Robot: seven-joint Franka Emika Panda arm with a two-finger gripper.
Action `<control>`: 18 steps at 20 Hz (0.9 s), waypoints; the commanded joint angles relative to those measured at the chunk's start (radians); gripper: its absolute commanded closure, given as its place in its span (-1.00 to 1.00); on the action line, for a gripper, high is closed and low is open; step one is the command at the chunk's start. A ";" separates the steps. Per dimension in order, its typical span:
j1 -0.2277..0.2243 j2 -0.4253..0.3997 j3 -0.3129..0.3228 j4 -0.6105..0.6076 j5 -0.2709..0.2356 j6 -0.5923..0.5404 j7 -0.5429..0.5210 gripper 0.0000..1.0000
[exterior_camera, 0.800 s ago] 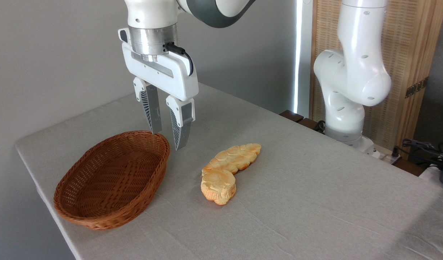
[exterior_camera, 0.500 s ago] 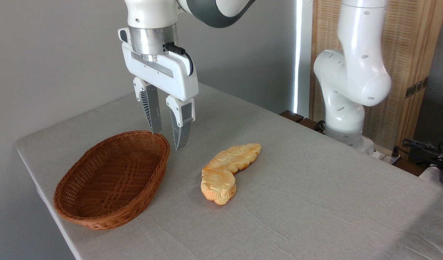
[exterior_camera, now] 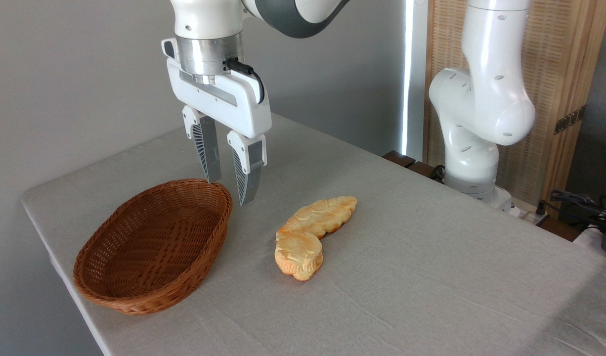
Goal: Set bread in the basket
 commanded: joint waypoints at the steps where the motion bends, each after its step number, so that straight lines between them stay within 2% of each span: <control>1: -0.006 0.005 0.007 0.013 -0.023 -0.016 -0.004 -1.00; 4: -0.014 0.007 0.004 -0.001 -0.023 -0.013 -0.003 -1.00; 8: -0.019 -0.016 0.002 -0.080 -0.012 0.000 0.011 -1.00; 13: 0.001 -0.062 0.011 -0.162 -0.003 0.006 0.078 -1.00; 15: 0.014 -0.078 0.045 -0.201 0.037 0.018 0.120 -1.00; 18: 0.015 -0.084 0.071 -0.264 0.045 0.091 0.146 -1.00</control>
